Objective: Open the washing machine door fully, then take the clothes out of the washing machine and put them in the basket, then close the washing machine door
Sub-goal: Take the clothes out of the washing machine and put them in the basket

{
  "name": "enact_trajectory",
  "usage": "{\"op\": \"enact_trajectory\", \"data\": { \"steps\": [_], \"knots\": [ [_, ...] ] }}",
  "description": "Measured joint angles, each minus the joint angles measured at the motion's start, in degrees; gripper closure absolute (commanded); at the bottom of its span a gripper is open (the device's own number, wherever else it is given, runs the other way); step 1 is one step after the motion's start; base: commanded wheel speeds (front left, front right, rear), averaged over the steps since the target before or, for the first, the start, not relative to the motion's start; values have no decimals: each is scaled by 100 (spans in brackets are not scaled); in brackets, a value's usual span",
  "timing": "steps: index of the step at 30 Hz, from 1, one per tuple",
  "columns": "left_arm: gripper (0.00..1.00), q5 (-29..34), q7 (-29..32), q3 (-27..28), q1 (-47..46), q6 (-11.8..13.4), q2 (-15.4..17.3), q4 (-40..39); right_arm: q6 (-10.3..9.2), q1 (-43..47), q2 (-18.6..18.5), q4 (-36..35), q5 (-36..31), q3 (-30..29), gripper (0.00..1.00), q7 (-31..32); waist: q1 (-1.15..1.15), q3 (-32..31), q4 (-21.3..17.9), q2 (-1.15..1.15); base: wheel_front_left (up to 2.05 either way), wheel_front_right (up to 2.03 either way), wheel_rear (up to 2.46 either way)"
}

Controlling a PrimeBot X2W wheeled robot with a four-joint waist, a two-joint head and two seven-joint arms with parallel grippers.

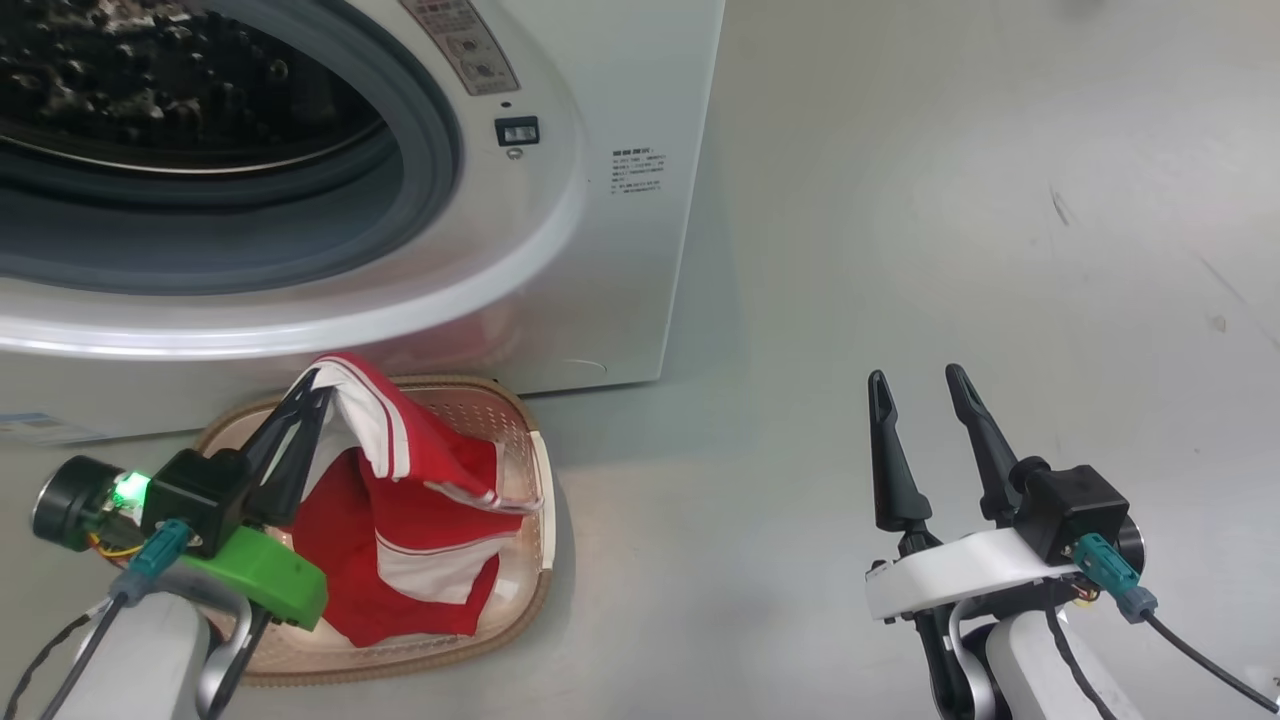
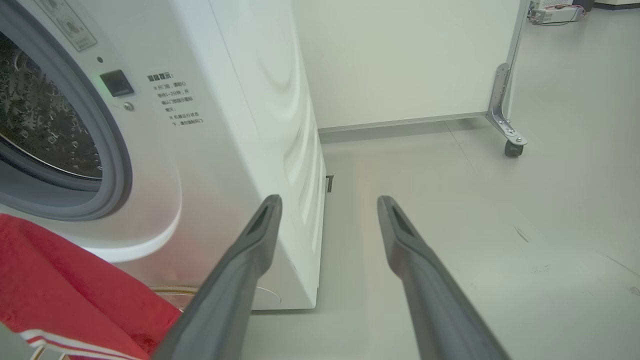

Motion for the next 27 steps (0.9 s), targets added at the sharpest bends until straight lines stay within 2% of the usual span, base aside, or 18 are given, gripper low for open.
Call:
{"op": "enact_trajectory", "data": {
  "steps": [9,27],
  "knots": [
    [100,41,1,-278,-161,-2,253,956,-104,-157,-2,-97,-20,37,0,0,0,461,-212,0,0,0,0],
    [100,-134,164,-851,-841,-16,380,2668,-233,-305,-2,-162,-423,33,0,0,0,1164,-396,0,0,0,0]
  ]
}}
